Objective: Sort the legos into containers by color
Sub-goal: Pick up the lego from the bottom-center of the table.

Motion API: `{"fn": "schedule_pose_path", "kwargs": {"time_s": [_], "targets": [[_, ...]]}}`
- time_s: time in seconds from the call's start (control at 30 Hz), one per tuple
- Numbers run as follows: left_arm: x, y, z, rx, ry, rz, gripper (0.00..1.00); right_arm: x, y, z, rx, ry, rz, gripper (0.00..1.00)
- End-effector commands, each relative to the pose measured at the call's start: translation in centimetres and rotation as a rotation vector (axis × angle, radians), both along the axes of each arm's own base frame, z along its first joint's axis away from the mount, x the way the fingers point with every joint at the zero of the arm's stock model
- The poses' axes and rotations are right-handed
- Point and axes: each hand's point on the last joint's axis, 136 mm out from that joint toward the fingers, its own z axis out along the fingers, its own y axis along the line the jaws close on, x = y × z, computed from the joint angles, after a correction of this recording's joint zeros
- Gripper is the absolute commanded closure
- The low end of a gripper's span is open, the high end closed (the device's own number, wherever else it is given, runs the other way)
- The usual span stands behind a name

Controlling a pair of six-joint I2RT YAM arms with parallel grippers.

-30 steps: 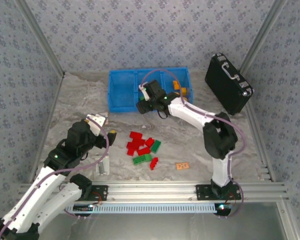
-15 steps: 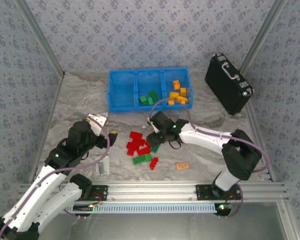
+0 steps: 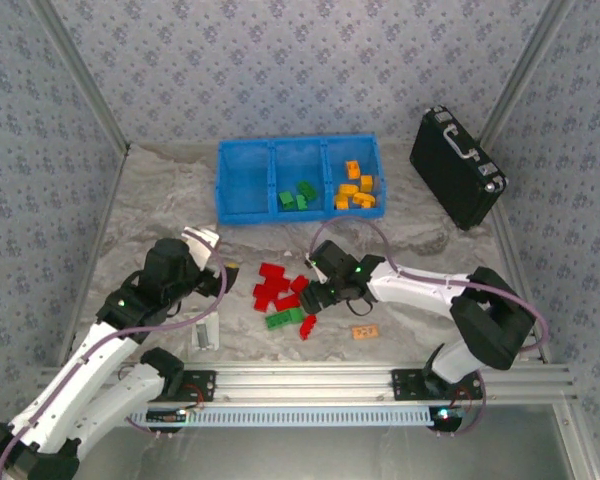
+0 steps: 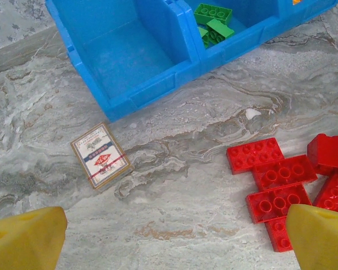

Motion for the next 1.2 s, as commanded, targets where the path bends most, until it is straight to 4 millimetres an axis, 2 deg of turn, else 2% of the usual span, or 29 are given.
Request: {"fn": "schedule_pose_path", "kwargs": {"time_s": [0.0, 0.23, 0.33, 0.53, 1.17], "targets": [[0.3, -0.2, 0.8, -0.02, -0.011, 0.001, 0.0, 0.4, 0.5, -0.3, -0.012, -0.008, 0.048, 0.1], [0.3, -0.4, 0.6, -0.009, -0.004, -0.016, 0.0, 1.5, 0.7, -2.1, -0.103, -0.008, 0.101, 0.05], [0.2, -0.6, 0.4, -0.007, 0.001, -0.028, 0.0, 2.0, 1.4, -2.3, -0.078, -0.003, 0.106, 0.05], [0.4, -0.5, 0.2, 0.005, 0.005, -0.024, 0.0, 2.5, 1.5, -2.9, -0.096, 0.001, 0.12, 0.05], [1.0, -0.5, -0.4, 0.019, 0.031, -0.017, 0.0, 4.8, 1.7, -3.8, -0.127, 0.004, 0.141, 0.2]]}}
